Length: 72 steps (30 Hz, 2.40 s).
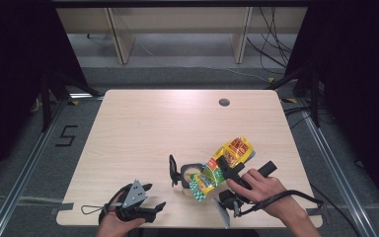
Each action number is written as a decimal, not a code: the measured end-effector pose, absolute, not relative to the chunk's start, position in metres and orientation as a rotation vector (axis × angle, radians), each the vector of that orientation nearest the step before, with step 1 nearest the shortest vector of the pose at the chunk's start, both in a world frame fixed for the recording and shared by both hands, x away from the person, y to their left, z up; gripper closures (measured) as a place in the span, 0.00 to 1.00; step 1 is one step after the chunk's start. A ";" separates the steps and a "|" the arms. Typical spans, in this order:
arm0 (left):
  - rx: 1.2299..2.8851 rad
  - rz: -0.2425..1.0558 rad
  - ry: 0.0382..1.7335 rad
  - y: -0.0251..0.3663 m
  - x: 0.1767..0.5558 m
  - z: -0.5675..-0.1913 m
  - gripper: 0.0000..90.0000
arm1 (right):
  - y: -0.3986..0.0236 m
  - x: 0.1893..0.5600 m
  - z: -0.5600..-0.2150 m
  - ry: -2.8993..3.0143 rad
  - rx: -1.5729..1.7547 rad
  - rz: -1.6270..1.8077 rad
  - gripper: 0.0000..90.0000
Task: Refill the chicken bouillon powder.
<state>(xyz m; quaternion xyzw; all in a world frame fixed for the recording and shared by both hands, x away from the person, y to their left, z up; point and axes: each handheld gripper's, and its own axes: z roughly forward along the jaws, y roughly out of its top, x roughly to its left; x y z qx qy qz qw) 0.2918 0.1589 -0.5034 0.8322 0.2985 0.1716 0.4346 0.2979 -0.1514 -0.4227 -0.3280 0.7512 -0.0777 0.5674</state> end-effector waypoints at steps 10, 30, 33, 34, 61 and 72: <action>2.072 0.428 0.742 0.159 0.291 -0.503 0.26 | -0.147 0.297 -0.425 1.755 -0.796 -0.169 0.60; 2.064 0.420 0.755 0.159 0.291 -0.503 0.26 | -0.147 0.298 -0.420 1.736 -0.839 -0.191 0.60; 2.085 0.432 0.750 0.160 0.292 -0.504 0.26 | -0.148 0.297 -0.422 1.754 -0.806 -0.180 0.60; 2.084 0.440 0.733 0.160 0.293 -0.504 0.26 | -0.148 0.298 -0.421 1.736 -0.850 -0.194 0.60; 2.085 0.439 0.726 0.159 0.293 -0.503 0.26 | -0.147 0.295 -0.426 1.757 -0.803 -0.174 0.60; 2.096 0.438 0.721 0.160 0.293 -0.503 0.26 | -0.147 0.294 -0.426 1.759 -0.809 -0.171 0.61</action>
